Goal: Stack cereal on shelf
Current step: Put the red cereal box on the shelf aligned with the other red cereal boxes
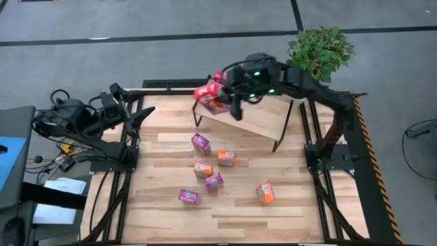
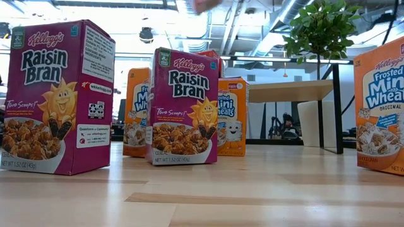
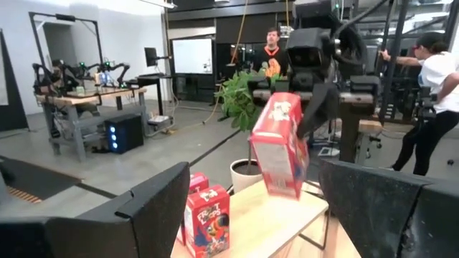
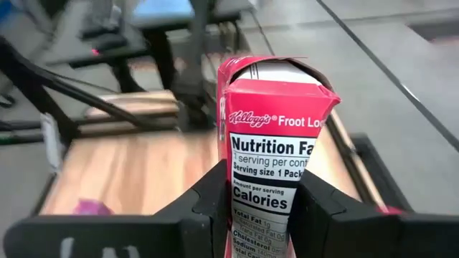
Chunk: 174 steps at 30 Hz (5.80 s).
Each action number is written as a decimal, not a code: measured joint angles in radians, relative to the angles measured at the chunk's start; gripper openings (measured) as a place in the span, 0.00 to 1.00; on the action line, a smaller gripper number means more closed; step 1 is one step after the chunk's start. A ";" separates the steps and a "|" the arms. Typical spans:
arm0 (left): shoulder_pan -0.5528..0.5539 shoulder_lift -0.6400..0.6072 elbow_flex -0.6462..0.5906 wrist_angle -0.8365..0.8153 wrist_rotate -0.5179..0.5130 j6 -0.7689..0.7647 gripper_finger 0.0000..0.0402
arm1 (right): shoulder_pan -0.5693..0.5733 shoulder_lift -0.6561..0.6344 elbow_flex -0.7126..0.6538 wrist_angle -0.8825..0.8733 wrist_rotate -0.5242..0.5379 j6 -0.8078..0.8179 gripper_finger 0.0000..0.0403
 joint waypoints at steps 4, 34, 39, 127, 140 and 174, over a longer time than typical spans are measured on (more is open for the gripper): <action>0.000 0.001 0.000 -0.005 0.002 -0.002 0.75 | -0.011 -0.112 -0.121 -0.037 0.022 0.038 0.33; 0.007 0.075 -0.001 -0.004 0.018 -0.109 0.75 | 0.098 -0.136 -1.155 1.410 0.637 0.153 0.34; 0.007 0.080 -0.001 -0.005 0.018 -0.109 0.75 | 0.072 -0.118 -1.155 1.407 0.624 0.147 0.33; 0.008 0.119 -0.001 -0.023 -0.003 -0.141 0.75 | 0.147 -0.146 -1.154 1.115 0.569 0.173 0.34; 0.008 0.119 -0.001 -0.045 -0.006 -0.161 0.75 | 0.098 -0.102 -1.154 1.181 0.564 0.172 0.09; 0.249 0.592 -0.057 0.147 0.389 -0.027 0.12 | 0.078 -0.102 -1.154 1.226 0.515 0.123 0.05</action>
